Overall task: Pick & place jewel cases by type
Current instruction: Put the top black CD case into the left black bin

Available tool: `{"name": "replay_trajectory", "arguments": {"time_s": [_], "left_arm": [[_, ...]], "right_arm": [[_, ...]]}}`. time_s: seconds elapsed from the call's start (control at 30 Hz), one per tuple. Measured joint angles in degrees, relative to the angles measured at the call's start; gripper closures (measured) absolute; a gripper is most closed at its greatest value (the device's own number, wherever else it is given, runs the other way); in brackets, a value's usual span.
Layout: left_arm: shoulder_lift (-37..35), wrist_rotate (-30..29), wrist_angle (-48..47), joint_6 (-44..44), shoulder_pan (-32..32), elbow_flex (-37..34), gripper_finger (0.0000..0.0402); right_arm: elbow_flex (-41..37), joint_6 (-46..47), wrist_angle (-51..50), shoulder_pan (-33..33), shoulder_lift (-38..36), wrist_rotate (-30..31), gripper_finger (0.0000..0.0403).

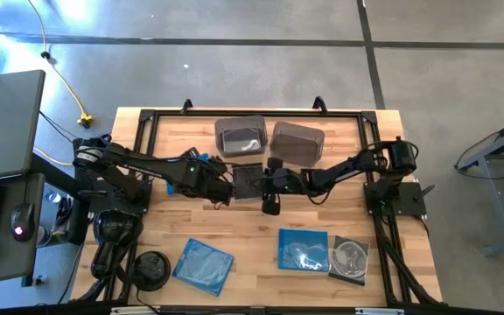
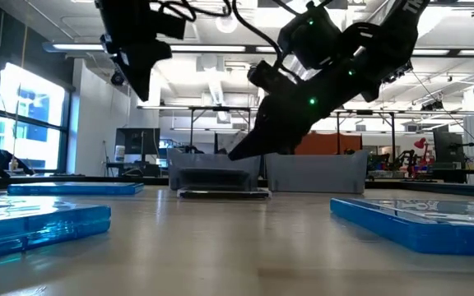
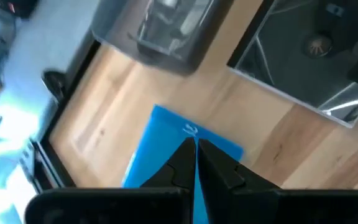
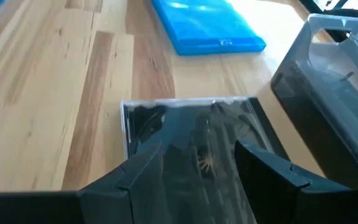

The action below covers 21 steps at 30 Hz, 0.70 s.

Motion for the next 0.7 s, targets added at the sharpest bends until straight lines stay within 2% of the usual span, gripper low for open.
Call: {"name": "replay_trajectory", "arguments": {"time_s": [0.1, 0.17, 0.37, 0.43, 0.5, 0.57, 0.7], "left_arm": [[-1.5, -0.6, 1.8, 2.9, -0.1, -0.4, 0.0390], [-2.9, -0.8, 6.4, 4.9, -0.1, -2.0, 0.0390], [-8.0, 2.1, 21.1, 10.2, -0.1, -11.5, 0.0390], [-9.5, 2.3, 28.5, 11.2, -0.1, -15.0, 0.0390], [-10.9, 2.5, 31.6, 12.5, -0.1, -18.7, 0.0390], [-11.0, 4.6, 38.2, 13.9, 0.0, -20.8, 0.0390], [-10.7, 9.6, 41.6, 15.4, 0.8, -22.8, 0.0390]], "right_arm": [[0.0, 0.0, -0.1, 0.0, 0.8, 0.1, 0.0206], [0.0, 0.0, 0.2, 0.0, 1.5, -0.5, 0.0206], [0.0, 1.3, -0.1, 0.1, 1.5, -3.6, 0.0206], [0.0, 0.9, 0.1, 0.5, 1.5, -3.7, 0.0205], [0.2, 0.8, -0.2, 0.7, 1.5, -3.2, 0.0205], [0.3, 1.0, -1.2, 0.9, 0.9, -3.3, 0.0205], [0.7, 1.6, -2.8, 0.8, -0.8, -5.9, 0.0205]]}}
